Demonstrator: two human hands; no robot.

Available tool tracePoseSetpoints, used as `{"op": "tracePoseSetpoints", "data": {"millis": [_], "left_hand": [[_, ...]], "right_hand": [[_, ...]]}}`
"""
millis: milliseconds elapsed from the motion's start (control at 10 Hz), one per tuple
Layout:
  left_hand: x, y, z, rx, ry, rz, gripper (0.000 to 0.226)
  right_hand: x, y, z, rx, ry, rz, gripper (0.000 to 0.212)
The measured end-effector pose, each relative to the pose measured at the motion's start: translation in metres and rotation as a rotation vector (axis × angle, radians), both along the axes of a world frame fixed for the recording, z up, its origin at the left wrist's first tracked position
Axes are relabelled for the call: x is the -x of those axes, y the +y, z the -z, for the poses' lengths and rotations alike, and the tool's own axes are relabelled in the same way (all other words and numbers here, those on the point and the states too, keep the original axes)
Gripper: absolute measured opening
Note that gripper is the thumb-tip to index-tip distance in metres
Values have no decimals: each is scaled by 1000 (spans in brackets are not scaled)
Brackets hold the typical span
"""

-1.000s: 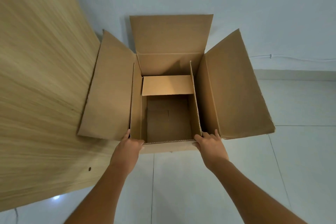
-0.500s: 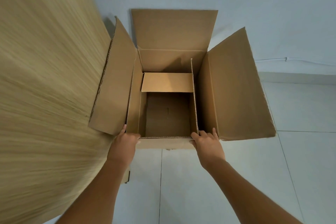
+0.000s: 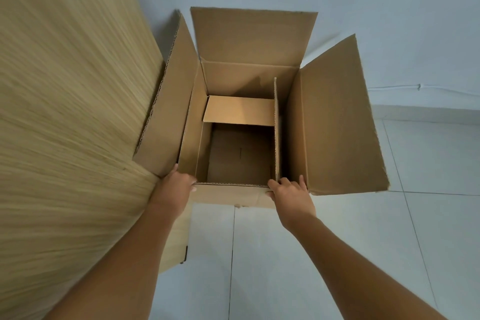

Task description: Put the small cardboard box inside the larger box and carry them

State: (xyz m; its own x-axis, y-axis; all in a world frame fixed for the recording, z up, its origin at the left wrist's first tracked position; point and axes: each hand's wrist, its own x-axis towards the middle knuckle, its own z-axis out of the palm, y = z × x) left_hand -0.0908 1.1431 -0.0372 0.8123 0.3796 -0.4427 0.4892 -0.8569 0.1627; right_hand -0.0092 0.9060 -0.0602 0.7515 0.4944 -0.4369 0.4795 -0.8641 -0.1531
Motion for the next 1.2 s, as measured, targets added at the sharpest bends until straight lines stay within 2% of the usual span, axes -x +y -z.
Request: {"op": "tracePoseSetpoints", "data": {"millis": [200, 500, 600, 800, 900, 1000, 1100, 1200], "left_hand": [[1, -7, 3, 23, 15, 27, 28], [-2, -14, 1, -9, 37, 86, 25], [-2, -16, 1, -94, 39, 132, 24], [7, -22, 5, -328, 12, 368, 26], [11, -24, 4, -377, -16, 387, 27], [12, -25, 2, -373, -1, 353, 37], [15, -31, 1, -293, 33, 283, 68], [17, -38, -5, -242, 47, 218, 81]], "right_hand": [[2, -9, 1, 26, -26, -1, 29], [-2, -17, 0, 35, -40, 1, 21], [-4, -16, -1, 26, -22, 1, 22], [-2, -19, -1, 24, -15, -41, 22], [2, -20, 0, 48, -44, -74, 18], [6, -22, 2, 59, -75, -100, 29], [9, -26, -3, 45, -34, -72, 52], [9, -31, -9, -28, -32, -44, 61]]}}
